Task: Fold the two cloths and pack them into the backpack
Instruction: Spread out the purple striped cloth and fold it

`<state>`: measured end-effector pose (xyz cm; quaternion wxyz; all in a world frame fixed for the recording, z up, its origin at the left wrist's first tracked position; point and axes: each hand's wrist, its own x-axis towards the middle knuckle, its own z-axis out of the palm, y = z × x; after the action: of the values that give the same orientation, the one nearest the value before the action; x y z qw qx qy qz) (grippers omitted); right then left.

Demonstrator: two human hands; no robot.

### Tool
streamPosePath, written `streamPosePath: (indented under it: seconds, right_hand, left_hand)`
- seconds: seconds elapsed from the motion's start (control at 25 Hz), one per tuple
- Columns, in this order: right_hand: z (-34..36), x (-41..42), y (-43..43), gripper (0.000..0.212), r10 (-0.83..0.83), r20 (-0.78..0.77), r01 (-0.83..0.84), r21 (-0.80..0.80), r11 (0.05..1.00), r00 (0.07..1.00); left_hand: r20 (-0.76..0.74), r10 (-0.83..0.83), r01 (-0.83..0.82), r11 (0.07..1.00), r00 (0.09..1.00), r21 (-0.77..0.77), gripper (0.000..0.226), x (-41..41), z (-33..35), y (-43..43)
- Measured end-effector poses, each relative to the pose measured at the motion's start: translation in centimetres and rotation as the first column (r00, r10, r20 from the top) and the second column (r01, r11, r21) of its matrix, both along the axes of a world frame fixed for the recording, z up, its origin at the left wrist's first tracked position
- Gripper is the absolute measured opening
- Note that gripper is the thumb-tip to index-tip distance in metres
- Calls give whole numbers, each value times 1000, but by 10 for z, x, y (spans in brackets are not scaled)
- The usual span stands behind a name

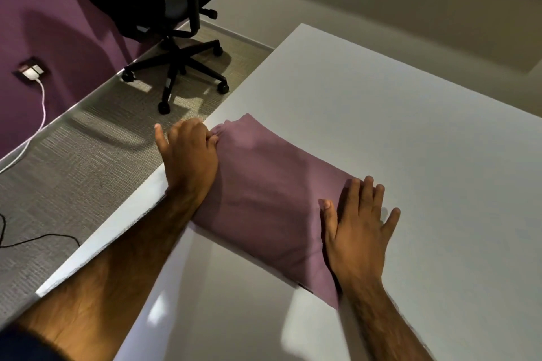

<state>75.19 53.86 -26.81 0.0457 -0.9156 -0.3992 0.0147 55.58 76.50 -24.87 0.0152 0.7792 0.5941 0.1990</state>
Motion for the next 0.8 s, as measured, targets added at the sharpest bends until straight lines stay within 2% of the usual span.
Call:
streamPosePath:
  seconds: [0.08,0.12,0.2,0.28,0.32,0.4,0.48,0.64,0.76,0.8]
  right_hand:
    - [-4,-2,0,81,-16,-41,15,-22,1000,999]
    - [-5,-3,-1,81,-24,-51,23,-23,999,998]
    - [-3,-4,0,76,-41,-50,42,21,999,998]
    - [8,-3,-2,72,-99,-76,107,104,989,992]
    - [12,-2,-5,70,-146,-108,161,152,975,983]
    - [19,-1,-10,66,-235,-204,273,187,944,950]
    - [24,-5,-11,58,-280,-349,342,131,930,894]
    - [50,-4,-8,38,-320,-631,451,53,891,707]
    - [66,9,-14,29,-319,-835,589,7,808,448]
    - [69,10,-15,38,-309,-878,601,-31,799,365]
  left_hand:
    - [-52,49,-51,998,997,-41,26,-2,-5,-3]
    - [-41,16,-17,999,999,-36,33,0,-7,-8]
    - [-35,-223,222,974,974,-40,48,9,-12,-22]
    - [-145,-452,428,888,880,-168,70,15,-18,-34]
    - [-175,-484,442,867,857,-230,78,14,-23,-37]
    - [-181,-461,406,872,869,-272,84,11,-30,-36]
    - [-186,-460,403,872,868,-277,86,12,-31,-38]
    - [-193,-503,456,856,842,-242,82,-5,-25,-25]
    - [-252,-521,475,851,815,-222,80,-42,-24,-4]
    - [-264,-533,486,844,804,-226,80,-54,-24,3]
